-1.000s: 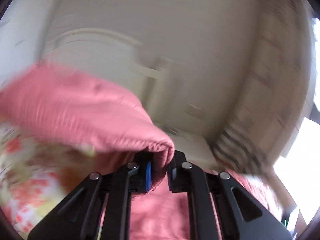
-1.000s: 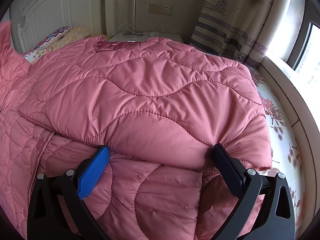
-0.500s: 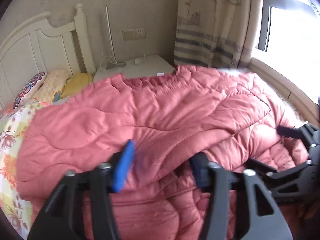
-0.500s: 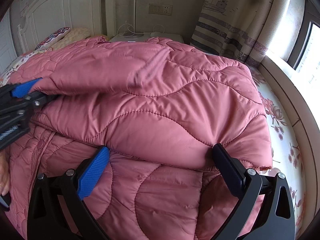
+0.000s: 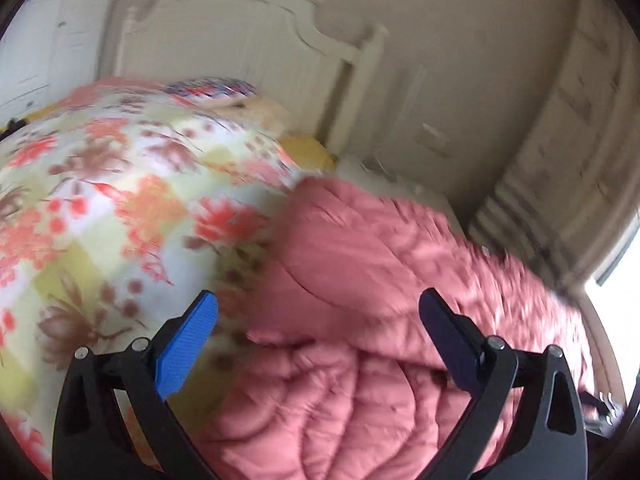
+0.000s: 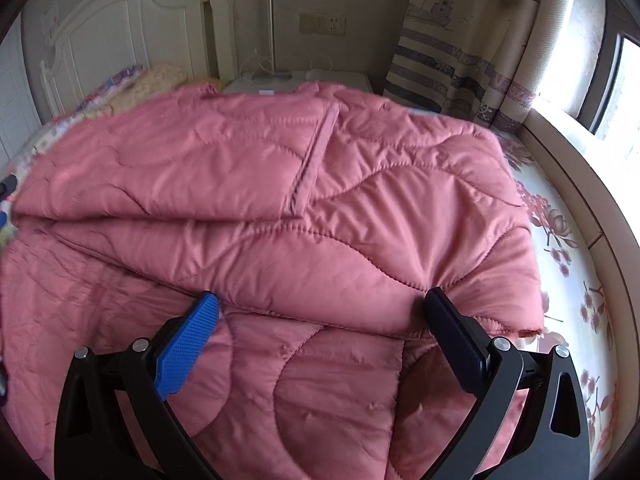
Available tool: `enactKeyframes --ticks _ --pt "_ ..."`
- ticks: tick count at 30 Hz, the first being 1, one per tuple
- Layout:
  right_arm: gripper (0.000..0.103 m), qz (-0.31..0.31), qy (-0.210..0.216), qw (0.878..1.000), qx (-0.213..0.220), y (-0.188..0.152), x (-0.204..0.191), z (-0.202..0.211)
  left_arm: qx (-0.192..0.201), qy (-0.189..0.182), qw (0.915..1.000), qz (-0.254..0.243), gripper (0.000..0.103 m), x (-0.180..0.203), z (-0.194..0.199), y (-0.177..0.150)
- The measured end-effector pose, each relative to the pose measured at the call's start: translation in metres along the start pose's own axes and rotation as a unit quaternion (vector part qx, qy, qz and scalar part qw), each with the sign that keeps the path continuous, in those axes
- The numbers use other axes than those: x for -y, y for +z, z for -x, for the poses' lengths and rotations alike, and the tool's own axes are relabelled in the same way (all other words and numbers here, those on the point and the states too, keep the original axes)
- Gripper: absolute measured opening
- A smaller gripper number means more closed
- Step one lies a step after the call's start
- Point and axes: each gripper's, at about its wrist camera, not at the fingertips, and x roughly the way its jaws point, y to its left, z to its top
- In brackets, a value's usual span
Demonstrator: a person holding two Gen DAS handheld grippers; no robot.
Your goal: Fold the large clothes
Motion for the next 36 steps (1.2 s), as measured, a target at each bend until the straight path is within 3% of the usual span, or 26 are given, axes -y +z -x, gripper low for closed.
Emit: enactKeyframes --ticks 4,8,10,13,15,18,21,23,25,26,27,29,30,32,36 --pt "0.098 -0.084 0.118 0.988 0.044 0.008 0.02 0.03 0.004 0.01 0.9999 -0.003 0.1 0.0 -0.002 -0.001" --pt "0.097 -0.139 0.166 0.976 0.002 0.032 0.025 0.009 -0.009 0.011 0.9996 -0.023 0.1 0.008 -0.007 -0.004" --pt "0.09 -0.163 0.191 0.968 -0.014 0.042 0.023 -0.011 -0.015 0.01 0.9995 -0.025 0.1 0.007 -0.007 -0.006" --pt "0.069 -0.187 0.19 0.963 -0.024 0.051 0.018 -0.034 -0.023 0.009 0.9995 -0.016 0.1 0.003 -0.01 -0.006" --pt "0.032 -0.206 0.188 0.96 -0.019 0.051 0.017 -0.036 -0.026 0.009 0.9996 -0.007 0.1 -0.001 -0.01 -0.006" --pt "0.019 -0.217 0.179 0.959 0.044 0.045 0.019 -0.007 -0.026 0.008 0.9996 0.005 0.1 -0.006 -0.009 -0.007" --pt "0.019 -0.189 0.146 0.97 0.052 0.037 0.017 0.007 -0.041 0.012 0.9991 0.003 0.1 -0.006 -0.014 -0.007" --pt "0.019 -0.187 0.124 0.974 0.017 0.03 0.02 -0.003 -0.068 0.012 0.9976 -0.006 0.1 -0.003 -0.023 -0.01" --pt "0.028 -0.197 0.104 0.975 -0.012 0.023 0.029 -0.011 -0.09 0.009 0.9958 -0.012 0.1 -0.001 -0.03 -0.012" --pt "0.042 -0.198 0.099 0.975 -0.011 0.022 0.03 -0.009 -0.092 0.01 0.9956 -0.013 0.1 0.0 -0.031 -0.012" --pt "0.064 -0.196 0.085 0.977 -0.001 0.024 0.029 -0.002 -0.091 0.01 0.9958 -0.013 0.1 0.0 -0.03 -0.013" --pt "0.087 -0.182 0.057 0.981 0.039 0.028 0.024 0.018 -0.092 0.011 0.9956 -0.014 0.1 0.0 -0.031 -0.013" --pt "0.087 -0.156 0.047 0.984 0.074 0.034 0.013 0.031 -0.093 0.011 0.9955 -0.015 0.1 0.0 -0.032 -0.014" --pt "0.087 -0.086 0.034 0.99 0.103 0.044 -0.015 0.042 -0.092 0.012 0.9955 -0.018 0.1 0.002 -0.032 -0.014" --pt "0.083 0.015 0.021 0.995 0.092 0.054 -0.06 0.024 -0.086 0.013 0.996 -0.018 0.1 0.003 -0.029 -0.013"
